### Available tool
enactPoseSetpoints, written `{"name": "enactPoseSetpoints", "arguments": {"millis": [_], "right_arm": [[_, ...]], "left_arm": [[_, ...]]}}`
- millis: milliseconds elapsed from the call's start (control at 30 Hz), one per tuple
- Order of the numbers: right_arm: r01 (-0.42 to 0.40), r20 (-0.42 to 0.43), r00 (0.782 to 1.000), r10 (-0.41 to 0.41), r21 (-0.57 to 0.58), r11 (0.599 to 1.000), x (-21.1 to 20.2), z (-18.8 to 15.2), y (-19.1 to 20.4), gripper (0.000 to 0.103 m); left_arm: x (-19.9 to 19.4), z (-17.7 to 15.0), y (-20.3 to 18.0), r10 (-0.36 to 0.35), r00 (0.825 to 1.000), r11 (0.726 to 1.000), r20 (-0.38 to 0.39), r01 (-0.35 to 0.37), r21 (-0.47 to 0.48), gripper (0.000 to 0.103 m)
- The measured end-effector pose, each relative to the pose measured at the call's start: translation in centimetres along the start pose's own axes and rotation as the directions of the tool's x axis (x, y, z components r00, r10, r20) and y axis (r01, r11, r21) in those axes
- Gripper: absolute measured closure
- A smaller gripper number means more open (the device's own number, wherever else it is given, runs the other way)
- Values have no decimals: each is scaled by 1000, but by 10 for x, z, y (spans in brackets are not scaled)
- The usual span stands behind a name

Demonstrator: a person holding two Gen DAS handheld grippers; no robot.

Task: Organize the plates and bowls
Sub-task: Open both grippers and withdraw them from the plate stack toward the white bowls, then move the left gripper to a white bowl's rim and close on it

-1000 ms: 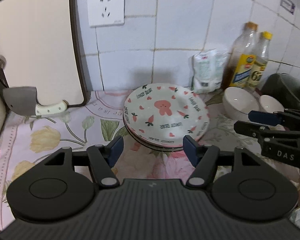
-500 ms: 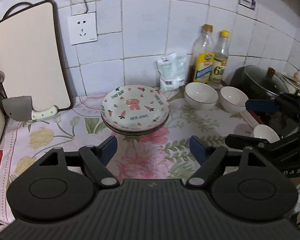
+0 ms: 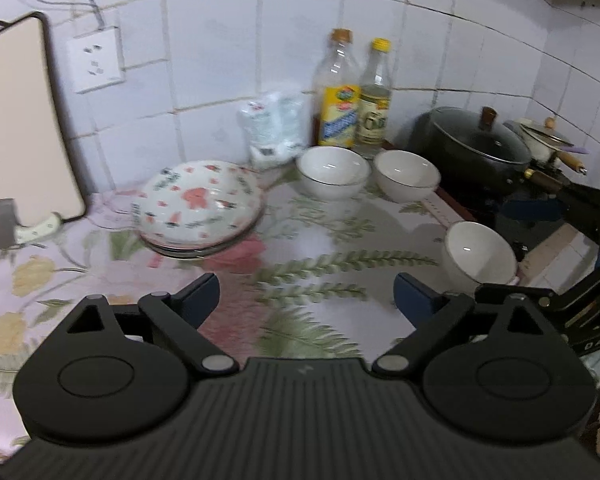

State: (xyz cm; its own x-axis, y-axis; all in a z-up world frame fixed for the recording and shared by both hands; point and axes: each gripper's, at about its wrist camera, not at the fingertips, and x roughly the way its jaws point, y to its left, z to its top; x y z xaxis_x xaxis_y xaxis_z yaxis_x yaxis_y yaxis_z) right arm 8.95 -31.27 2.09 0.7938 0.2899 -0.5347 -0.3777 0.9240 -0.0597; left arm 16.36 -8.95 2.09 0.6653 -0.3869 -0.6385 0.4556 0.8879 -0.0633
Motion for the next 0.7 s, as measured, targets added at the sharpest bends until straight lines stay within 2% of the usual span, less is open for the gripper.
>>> {"name": "enactPoseSetpoints", "arguments": {"millis": [100,200,500,700], "right_arm": [[31,-21,999,-30,20,999,-4,-17,-17,8],[66,-6,998,-66,30,997,-9,-33,-34,7],[112,-29,994,-110,77,991,-4,-72,-84,4],[121,-68,991,-113,130,984,6,-97,-108,3]], "left_arm": [[17,1,-16,-33,999,999,-19,33,14,8],[34,3,-33,-77,996,997,-36,78,26,8],[97,10,-84,-192,978,981,-86,193,1,11],[134,9,-103,-223,970,975,-100,221,-29,12]]}}
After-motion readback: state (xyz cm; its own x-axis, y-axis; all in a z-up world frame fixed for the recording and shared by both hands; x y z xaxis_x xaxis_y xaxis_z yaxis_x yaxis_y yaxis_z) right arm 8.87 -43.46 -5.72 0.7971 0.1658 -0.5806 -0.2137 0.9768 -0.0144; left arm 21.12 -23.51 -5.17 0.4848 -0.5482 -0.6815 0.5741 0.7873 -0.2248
